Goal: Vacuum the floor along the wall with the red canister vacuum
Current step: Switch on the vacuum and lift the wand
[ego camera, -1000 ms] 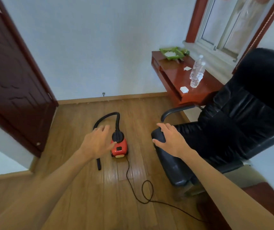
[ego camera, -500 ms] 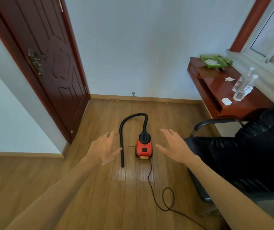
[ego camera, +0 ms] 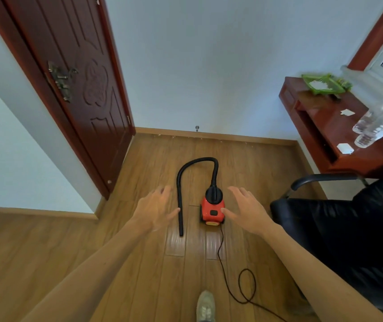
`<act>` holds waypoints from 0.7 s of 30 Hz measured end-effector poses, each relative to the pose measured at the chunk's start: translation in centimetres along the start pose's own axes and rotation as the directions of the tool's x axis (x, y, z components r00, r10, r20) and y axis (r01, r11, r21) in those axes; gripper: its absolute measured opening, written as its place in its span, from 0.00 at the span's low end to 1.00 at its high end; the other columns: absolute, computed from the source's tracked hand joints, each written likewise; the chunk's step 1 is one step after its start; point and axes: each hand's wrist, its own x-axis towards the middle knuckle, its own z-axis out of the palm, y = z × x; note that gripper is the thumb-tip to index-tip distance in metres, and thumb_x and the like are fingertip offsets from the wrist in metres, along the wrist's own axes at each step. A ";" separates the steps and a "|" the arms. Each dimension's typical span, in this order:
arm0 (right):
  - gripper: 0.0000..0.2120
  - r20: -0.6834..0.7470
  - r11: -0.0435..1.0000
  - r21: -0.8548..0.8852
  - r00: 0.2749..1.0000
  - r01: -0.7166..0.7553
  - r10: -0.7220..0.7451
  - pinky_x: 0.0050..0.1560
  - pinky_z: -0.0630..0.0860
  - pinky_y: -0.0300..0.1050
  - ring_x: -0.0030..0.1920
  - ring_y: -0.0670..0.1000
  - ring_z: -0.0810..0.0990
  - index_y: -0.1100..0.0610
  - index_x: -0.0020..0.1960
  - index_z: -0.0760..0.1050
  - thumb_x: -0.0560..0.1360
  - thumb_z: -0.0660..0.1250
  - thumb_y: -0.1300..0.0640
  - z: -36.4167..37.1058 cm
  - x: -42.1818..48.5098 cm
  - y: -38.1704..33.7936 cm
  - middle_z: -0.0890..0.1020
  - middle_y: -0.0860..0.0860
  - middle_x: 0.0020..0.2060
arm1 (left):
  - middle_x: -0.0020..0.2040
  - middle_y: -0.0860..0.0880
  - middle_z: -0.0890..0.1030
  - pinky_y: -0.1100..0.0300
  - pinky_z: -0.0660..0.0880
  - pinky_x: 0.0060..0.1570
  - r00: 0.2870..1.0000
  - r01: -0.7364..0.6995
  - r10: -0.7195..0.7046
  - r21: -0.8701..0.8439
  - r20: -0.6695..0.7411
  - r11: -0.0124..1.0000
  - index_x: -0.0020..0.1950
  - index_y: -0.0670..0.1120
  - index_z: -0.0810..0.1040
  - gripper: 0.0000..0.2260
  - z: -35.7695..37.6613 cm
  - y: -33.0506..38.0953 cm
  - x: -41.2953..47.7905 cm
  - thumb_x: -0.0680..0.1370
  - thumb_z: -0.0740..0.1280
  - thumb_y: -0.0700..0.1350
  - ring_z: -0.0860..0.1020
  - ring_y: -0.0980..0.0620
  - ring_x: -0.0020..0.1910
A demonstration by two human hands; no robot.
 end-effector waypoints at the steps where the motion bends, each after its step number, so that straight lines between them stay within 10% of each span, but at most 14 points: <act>1: 0.33 0.008 1.000 0.002 1.000 0.004 -0.004 0.65 0.74 0.50 0.69 0.53 0.71 0.50 0.77 0.61 0.77 0.68 0.42 0.2 1.2 0.3 0.72 0.51 0.69 | 0.65 0.48 0.74 0.53 0.78 0.55 1.000 0.012 -0.012 -0.001 0.005 1.000 0.71 0.48 0.64 0.28 0.2 -0.3 0.9 0.77 0.65 0.61 0.76 0.49 0.61; 21: 0.34 0.187 0.992 -0.014 0.975 0.124 -0.119 0.64 0.74 0.50 0.66 0.53 0.71 0.55 0.78 0.59 0.78 0.67 0.43 1.9 26.5 3.1 0.73 0.52 0.67 | 0.69 0.46 0.72 0.53 0.78 0.57 0.977 0.179 -0.183 0.039 0.113 0.983 0.76 0.46 0.59 0.32 3.0 -7.5 21.4 0.78 0.62 0.61 0.75 0.48 0.63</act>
